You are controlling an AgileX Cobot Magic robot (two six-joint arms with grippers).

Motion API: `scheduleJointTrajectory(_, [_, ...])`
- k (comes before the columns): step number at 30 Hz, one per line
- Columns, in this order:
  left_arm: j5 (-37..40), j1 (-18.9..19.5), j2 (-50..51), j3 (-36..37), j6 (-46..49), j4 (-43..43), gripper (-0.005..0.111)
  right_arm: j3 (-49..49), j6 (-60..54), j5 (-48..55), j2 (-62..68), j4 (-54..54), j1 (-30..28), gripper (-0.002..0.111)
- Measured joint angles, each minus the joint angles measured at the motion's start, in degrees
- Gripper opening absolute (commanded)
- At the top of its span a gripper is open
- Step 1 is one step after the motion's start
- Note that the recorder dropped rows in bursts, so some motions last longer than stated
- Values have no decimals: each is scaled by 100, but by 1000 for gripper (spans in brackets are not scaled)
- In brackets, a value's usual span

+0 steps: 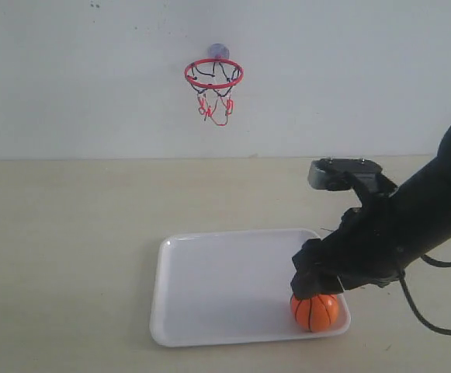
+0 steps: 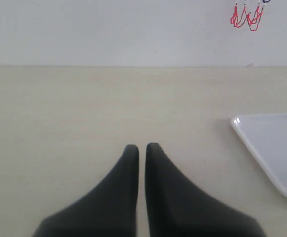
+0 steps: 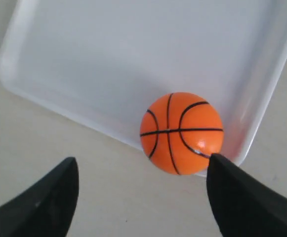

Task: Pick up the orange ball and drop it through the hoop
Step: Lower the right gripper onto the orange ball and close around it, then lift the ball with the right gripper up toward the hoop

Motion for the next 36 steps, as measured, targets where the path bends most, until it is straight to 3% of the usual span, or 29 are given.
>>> scheduleJointTrajectory(11, [0,0,0,0,0,0,4,0,-22,-724,622,-6,0,78])
scheduleJointTrajectory(25, [0,0,0,0,0,0,4,-2,-34,-856,950,207,0,78])
scheduleJointTrajectory(32, [0,0,0,0,0,0,4,-2,-34,-938,1099,213,331,52])
scheduleJointTrajectory(36, [0,0,0,0,0,0,4,-2,-34,-992,1111,213,349,14])
